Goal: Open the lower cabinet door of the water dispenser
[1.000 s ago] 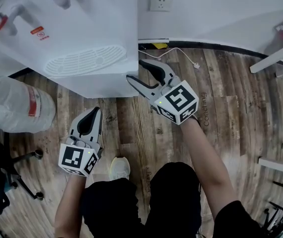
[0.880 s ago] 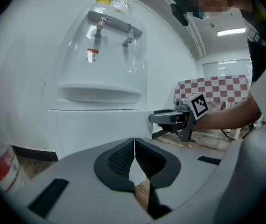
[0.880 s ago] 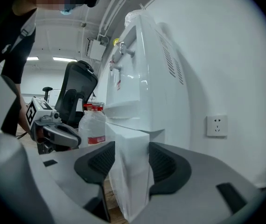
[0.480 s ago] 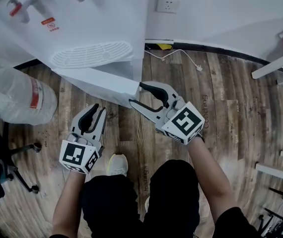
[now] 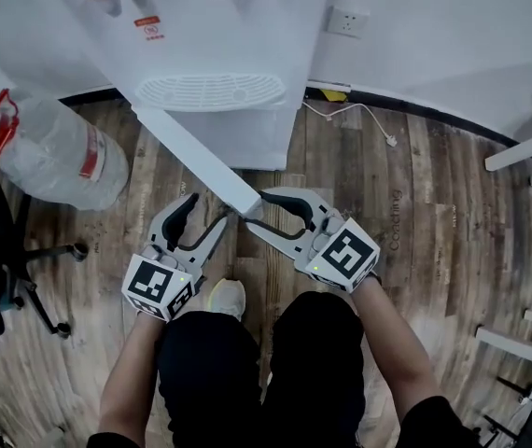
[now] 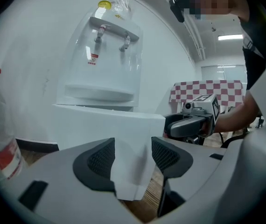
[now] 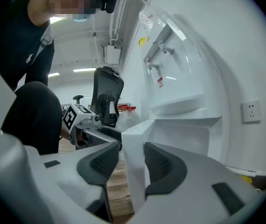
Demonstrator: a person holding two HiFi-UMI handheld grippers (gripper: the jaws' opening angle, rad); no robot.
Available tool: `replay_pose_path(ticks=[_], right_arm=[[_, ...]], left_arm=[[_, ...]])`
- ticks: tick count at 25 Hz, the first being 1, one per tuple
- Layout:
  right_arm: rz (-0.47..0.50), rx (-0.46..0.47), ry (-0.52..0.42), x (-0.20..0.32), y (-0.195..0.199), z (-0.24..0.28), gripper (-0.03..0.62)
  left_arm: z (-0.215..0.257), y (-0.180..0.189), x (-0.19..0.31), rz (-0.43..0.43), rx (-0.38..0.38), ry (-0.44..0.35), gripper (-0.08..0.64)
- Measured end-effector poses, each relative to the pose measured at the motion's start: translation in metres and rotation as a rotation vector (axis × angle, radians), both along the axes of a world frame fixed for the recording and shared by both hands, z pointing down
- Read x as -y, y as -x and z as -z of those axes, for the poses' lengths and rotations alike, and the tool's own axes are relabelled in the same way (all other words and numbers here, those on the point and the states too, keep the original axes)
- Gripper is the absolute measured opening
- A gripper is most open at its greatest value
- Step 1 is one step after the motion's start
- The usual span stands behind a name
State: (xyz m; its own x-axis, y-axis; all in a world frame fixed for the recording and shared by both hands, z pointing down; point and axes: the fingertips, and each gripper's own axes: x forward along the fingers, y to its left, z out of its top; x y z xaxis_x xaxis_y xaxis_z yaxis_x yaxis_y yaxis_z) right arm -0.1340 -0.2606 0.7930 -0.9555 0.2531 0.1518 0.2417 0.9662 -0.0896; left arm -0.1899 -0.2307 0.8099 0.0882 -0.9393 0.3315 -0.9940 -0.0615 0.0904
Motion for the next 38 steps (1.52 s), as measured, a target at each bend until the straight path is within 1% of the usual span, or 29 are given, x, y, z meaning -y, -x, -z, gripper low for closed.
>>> replay_pose_path(ticks=[8, 11, 14, 18, 24, 30, 32, 33, 35, 38], right_arm=[[0.104, -0.007, 0.048, -0.052, 0.007, 0.001, 0.189], [0.139, 0.000, 0.060, -0.070, 0.013, 0.003, 0.189], [0.197, -0.009, 0.047, -0.088, 0.019, 0.003, 0.189], [0.279, -0.012, 0.045, -0.113, 0.033, 0.007, 0.187], [0.361, -0.003, 0.036, -0.144, 0.053, 0.009, 0.186], [0.405, 0.013, 0.063, -0.167, 0.073, 0.011, 0.183], [0.411, 0.018, 0.073, -0.172, 0.077, 0.011, 0.183], [0.414, 0.019, 0.076, -0.174, 0.080, 0.011, 0.178], [0.420, 0.020, 0.082, -0.177, 0.086, 0.011, 0.168], [0.428, 0.034, 0.085, -0.177, 0.092, 0.014, 0.157]], left_arm=[[-0.011, 0.006, -0.038, 0.000, -0.003, 0.057, 0.296], [-0.016, 0.007, -0.056, 0.002, 0.019, 0.084, 0.318], [-0.023, 0.005, -0.070, 0.020, 0.033, 0.100, 0.324], [-0.027, 0.009, -0.083, 0.070, 0.037, 0.097, 0.325], [-0.031, 0.026, -0.106, 0.186, 0.040, 0.087, 0.324], [-0.031, 0.039, -0.119, 0.261, 0.037, 0.081, 0.324], [-0.029, 0.046, -0.125, 0.292, 0.046, 0.082, 0.322], [-0.028, 0.051, -0.128, 0.308, 0.055, 0.082, 0.317], [-0.025, 0.060, -0.134, 0.340, 0.064, 0.080, 0.257], [-0.023, 0.067, -0.140, 0.357, 0.069, 0.079, 0.236]])
